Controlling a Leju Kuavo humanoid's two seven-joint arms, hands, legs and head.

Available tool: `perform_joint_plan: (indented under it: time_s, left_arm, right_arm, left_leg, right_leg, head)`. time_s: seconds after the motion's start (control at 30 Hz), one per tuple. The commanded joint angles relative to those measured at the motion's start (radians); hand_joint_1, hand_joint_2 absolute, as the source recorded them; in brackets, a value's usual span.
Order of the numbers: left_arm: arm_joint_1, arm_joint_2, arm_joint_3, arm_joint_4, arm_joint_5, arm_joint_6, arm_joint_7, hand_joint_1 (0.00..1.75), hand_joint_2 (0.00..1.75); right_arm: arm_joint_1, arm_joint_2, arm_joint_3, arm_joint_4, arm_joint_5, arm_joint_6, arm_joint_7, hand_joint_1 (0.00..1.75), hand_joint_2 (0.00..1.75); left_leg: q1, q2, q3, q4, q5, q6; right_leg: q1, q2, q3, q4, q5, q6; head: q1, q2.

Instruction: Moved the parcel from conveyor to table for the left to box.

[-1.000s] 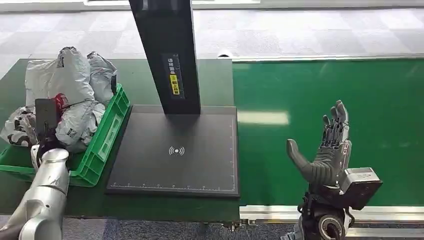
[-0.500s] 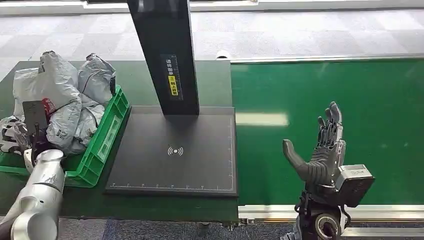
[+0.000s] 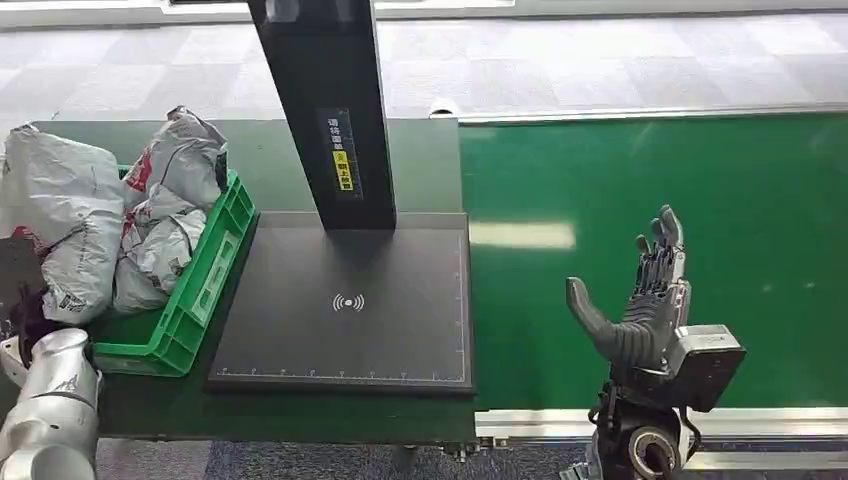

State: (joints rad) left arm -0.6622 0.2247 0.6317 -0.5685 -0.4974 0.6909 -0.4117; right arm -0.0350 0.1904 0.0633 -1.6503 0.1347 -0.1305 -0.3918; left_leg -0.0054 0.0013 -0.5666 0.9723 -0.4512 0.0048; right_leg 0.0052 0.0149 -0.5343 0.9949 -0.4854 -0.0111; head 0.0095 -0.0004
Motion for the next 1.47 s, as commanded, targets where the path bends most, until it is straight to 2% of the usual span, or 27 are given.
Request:
perform_joint_plan:
  time_s: [0.03,0.3,0.5,0.63,0.77,0.97,1.07,1.13,1.2,1.27,1.4,1.47]
  left_arm:
    - [0.066,-0.094,-0.011,-0.243,0.069,-0.005,-0.045,0.00,1.75]
    - [0.081,-0.111,-0.040,-0.303,0.088,-0.012,-0.040,0.00,1.75]
    - [0.144,-0.184,-0.176,-0.564,0.149,-0.088,-0.008,0.00,1.75]
    - [0.144,-0.184,-0.176,-0.564,0.149,-0.088,-0.008,0.00,1.75]
    - [0.179,-0.204,-0.237,-0.688,0.188,-0.121,-0.032,0.00,1.75]
    - [0.281,-0.246,-0.345,-0.958,0.242,-0.141,-0.061,0.00,1.75]
    - [0.385,-0.260,-0.478,-1.161,0.344,-0.288,-0.114,0.00,1.75]
    - [0.470,-0.301,-0.577,-1.236,0.423,-0.379,-0.131,0.00,1.75]
    - [0.564,-0.339,-0.688,-1.223,0.449,-0.356,-0.200,0.00,1.75]
    - [0.610,-0.355,-0.778,-1.146,0.474,-0.322,-0.244,0.00,1.75]
    - [0.619,-0.436,-0.961,-0.795,0.521,-0.337,-0.211,0.00,1.75]
    - [0.638,-0.445,-1.017,-0.671,0.552,-0.356,-0.267,0.00,1.75]
  right_arm:
    - [-0.025,-0.024,0.022,0.082,-0.001,-0.019,0.000,0.00,1.75]
    - [-0.023,-0.023,0.022,0.084,-0.001,-0.022,-0.002,0.00,1.75]
    - [-0.007,-0.016,0.006,0.078,0.007,-0.032,-0.012,0.00,1.75]
    - [-0.007,-0.016,0.006,0.078,0.007,-0.032,-0.012,0.00,1.75]
    - [0.002,-0.009,-0.007,0.067,0.014,-0.033,-0.017,0.00,1.75]
    - [0.027,-0.008,-0.022,0.050,0.019,-0.031,-0.028,0.00,1.75]
    - [0.022,-0.014,-0.031,0.054,0.013,-0.009,-0.019,0.00,1.75]
    - [0.002,-0.016,-0.020,0.097,0.006,0.030,0.000,0.00,1.75]
    - [-0.018,-0.013,0.010,0.165,-0.008,0.063,-0.007,0.00,1.75]
    - [-0.027,-0.008,0.046,0.231,-0.042,0.099,0.004,0.00,1.75]
    - [-0.019,0.039,0.147,0.388,0.019,0.066,0.021,0.00,1.75]
    - [-0.004,0.046,0.192,0.448,0.035,0.038,-0.017,0.00,1.75]
  left_leg:
    - [0.001,-0.002,-0.002,0.000,0.001,-0.001]
    - [0.001,-0.003,-0.005,0.000,0.001,-0.001]
    - [0.001,-0.005,-0.007,0.001,0.001,-0.001]
    - [0.001,-0.003,-0.006,0.001,0.001,-0.001]
    - [0.000,-0.004,-0.006,0.000,0.001,-0.001]
    - [0.000,-0.003,-0.006,0.001,0.000,-0.001]
    - [0.000,-0.002,-0.006,0.001,0.000,0.000]
    - [0.000,-0.003,-0.006,0.001,0.000,0.000]
    - [0.000,-0.004,-0.005,0.000,0.000,0.000]
    - [-0.001,-0.002,-0.003,-0.002,0.000,0.000]
    - [-0.002,-0.004,-0.001,-0.004,0.000,0.000]
    - [-0.002,-0.006,0.000,-0.005,0.001,0.000]
  right_leg:
    - [0.001,-0.003,-0.001,-0.002,0.000,0.002]
    - [0.000,-0.004,-0.003,-0.003,0.001,0.002]
    - [0.000,-0.006,-0.004,-0.002,0.001,0.002]
    - [0.000,-0.005,-0.003,-0.002,0.001,0.002]
    - [0.000,-0.005,-0.004,-0.002,0.001,0.002]
    - [-0.001,-0.004,-0.004,-0.002,0.000,0.002]
    - [-0.001,-0.002,-0.005,-0.001,0.000,0.002]
    - [-0.001,-0.004,-0.004,-0.003,0.000,0.002]
    - [-0.002,-0.004,-0.003,-0.004,0.000,0.003]
    - [-0.002,-0.003,-0.001,-0.006,0.001,0.003]
    - [-0.003,-0.005,0.002,-0.007,0.001,0.003]
    - [-0.003,-0.007,0.003,-0.008,0.001,0.002]
  head:
    - [0.000,0.000]
    - [0.000,0.000]
    - [0.000,0.000]
    - [0.000,0.000]
    - [0.000,0.000]
    - [0.000,0.000]
    - [-0.001,0.000]
    - [-0.001,0.000]
    - [-0.001,0.000]
    - [0.000,0.000]
    - [0.000,0.000]
    - [-0.001,0.000]
